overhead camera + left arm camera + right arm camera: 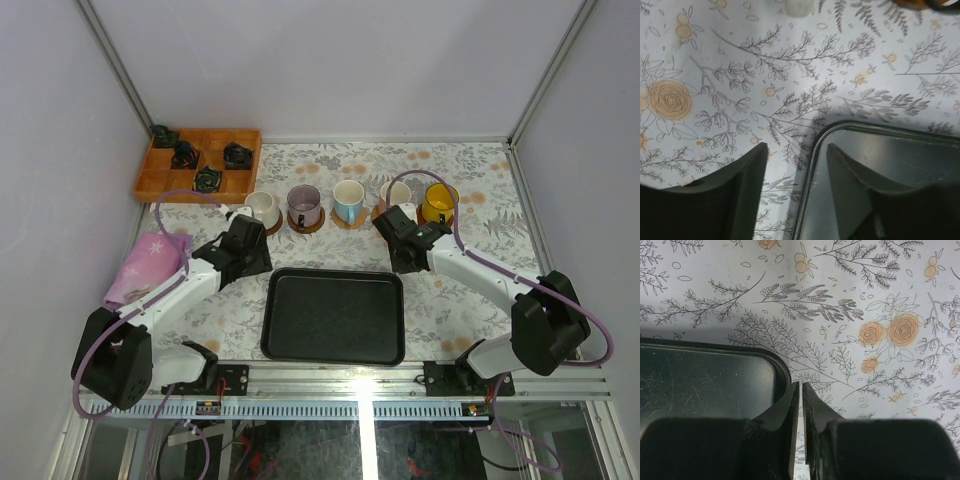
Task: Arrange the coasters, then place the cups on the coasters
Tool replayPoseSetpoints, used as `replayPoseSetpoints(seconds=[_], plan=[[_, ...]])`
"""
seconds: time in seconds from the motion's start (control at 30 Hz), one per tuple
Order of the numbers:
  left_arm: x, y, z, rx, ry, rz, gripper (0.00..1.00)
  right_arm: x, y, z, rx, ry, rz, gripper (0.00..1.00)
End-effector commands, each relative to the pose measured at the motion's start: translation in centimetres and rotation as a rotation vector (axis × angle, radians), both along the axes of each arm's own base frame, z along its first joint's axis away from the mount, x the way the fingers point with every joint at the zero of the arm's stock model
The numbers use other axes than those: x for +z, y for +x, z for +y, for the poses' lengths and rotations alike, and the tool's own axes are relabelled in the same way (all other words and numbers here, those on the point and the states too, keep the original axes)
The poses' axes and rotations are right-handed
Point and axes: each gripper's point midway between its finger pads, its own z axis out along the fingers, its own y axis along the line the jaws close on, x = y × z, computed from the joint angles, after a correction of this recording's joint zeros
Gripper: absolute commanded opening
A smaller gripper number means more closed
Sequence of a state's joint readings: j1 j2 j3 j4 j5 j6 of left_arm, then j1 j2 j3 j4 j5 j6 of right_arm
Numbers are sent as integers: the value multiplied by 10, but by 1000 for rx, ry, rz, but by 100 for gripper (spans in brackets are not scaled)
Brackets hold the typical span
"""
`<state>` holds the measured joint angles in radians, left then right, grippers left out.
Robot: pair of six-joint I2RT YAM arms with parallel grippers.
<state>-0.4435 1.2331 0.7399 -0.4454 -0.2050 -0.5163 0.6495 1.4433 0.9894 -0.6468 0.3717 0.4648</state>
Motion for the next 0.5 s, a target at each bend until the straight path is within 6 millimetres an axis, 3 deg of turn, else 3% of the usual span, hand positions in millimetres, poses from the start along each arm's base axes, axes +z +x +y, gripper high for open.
replayPoseSetpoints(seconds=[0.0, 0.07, 0.17, 0.33, 0.47], plan=[[-10, -10, 1, 36, -19, 31, 45, 10, -2, 1, -13, 28, -16, 12], [-12, -11, -3, 24, -32, 36, 39, 11, -1, 1, -17, 30, -21, 12], [-17, -15, -11, 1, -61, 49, 39, 10, -3, 1, -21, 34, -17, 12], [-18, -22, -30, -58, -130, 53, 64, 7, -4, 0, -24, 32, -15, 12], [-25, -27, -35, -72, -130, 73, 65, 7, -2, 1, -24, 33, -17, 12]])
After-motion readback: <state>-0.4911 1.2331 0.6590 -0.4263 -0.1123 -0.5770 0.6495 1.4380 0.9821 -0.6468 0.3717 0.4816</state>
